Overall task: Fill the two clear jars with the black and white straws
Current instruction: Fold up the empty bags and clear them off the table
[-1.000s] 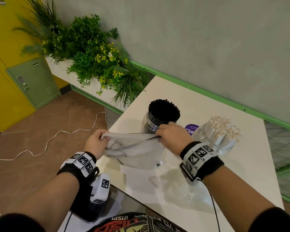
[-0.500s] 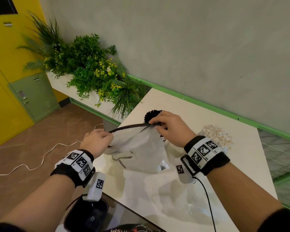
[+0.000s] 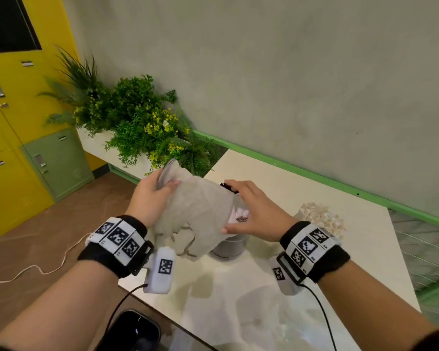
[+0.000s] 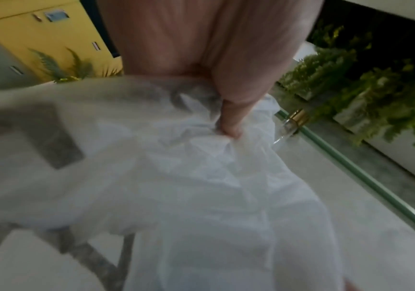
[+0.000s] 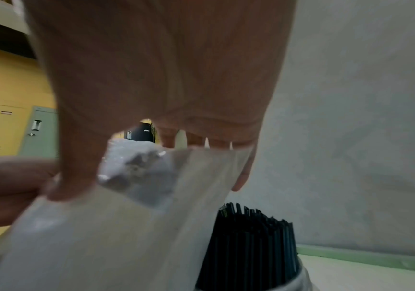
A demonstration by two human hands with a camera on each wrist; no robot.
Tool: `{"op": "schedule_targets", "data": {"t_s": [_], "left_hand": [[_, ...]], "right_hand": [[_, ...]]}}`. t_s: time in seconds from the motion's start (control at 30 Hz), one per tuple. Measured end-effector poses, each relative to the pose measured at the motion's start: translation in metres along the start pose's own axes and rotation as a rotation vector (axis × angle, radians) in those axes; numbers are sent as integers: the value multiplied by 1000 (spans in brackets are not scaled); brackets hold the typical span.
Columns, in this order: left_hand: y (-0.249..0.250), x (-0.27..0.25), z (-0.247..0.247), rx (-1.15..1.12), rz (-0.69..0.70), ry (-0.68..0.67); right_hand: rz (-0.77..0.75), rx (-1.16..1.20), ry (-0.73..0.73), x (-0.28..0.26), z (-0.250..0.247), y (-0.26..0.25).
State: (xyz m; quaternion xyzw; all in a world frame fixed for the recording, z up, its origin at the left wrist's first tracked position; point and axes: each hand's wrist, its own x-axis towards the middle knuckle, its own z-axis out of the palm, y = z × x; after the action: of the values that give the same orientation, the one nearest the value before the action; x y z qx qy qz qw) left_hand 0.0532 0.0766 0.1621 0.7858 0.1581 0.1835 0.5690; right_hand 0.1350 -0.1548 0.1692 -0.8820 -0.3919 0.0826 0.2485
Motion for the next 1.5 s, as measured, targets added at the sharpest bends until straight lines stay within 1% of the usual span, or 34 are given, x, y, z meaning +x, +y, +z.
{"op": "schedule_targets", "data": {"t_s": [0.03,0.1,0.17,0.2,0.27,0.37,0.43,0.47,0.5,0.53,0.57,0.63,0.7,0.77,0.8,0.87,0.93,0.97,1.03,1.07,1.17,1.27,1.4,1.5], "left_hand": [[3,0,-2,-28,8,5],[2,1,-6,-73,-5,23],[-5,5,-17,-103,-36,93],[-9,6,-24,-132,-55,139],[-18,9,-37,-178,-81,190],[-24,10,-41,-136,-77,216],[-22,11,-32,-187,-85,223],[-22,12,-27,-240,-109,226],[-21,13,-22,-315,-141,232],[-20,13,-16,-393,-181,231],[-20,13,-12,-454,-217,226],[-21,11,-3,-536,-283,205],[-21,9,4,-615,-340,193],[-24,8,13,-699,-394,180],[-24,6,17,-724,-422,169],[-26,4,24,-720,-467,148],[-26,5,27,-695,-486,133],[-26,6,26,-682,-485,147],[-29,13,13,-629,-471,250],[-32,18,3,-589,-470,302],[-45,31,-19,-550,-511,399],[-50,33,-21,-632,-538,416],[-56,35,-23,-652,-496,411],[-60,40,-23,-652,-507,468]], "right_hand": [[14,-47,-16,1,0,4],[16,-147,33,5,-1,13],[31,-176,156,6,-8,29],[46,-160,245,5,-14,39],[80,-82,413,0,-29,55],[163,119,601,-3,-46,62],[213,309,734,-3,-48,58],[235,450,775,-3,-47,55],[262,610,773,-5,-44,51],[305,749,720,-8,-39,48],[372,831,616,-13,-32,46],[507,879,346,-24,-12,43],[602,908,144,-33,8,45],[650,978,37,-37,24,50],[654,1014,21,-38,30,52],[650,1026,66,-34,39,59],[659,1054,202,-29,42,66],[672,1069,282,-28,40,68],[709,1043,406,-29,32,76],[721,1016,438,-31,29,80],[725,961,446,-37,22,86],[754,970,450,-36,24,87],[810,1024,464,-36,24,87],[812,1038,465,-37,24,88]]}}
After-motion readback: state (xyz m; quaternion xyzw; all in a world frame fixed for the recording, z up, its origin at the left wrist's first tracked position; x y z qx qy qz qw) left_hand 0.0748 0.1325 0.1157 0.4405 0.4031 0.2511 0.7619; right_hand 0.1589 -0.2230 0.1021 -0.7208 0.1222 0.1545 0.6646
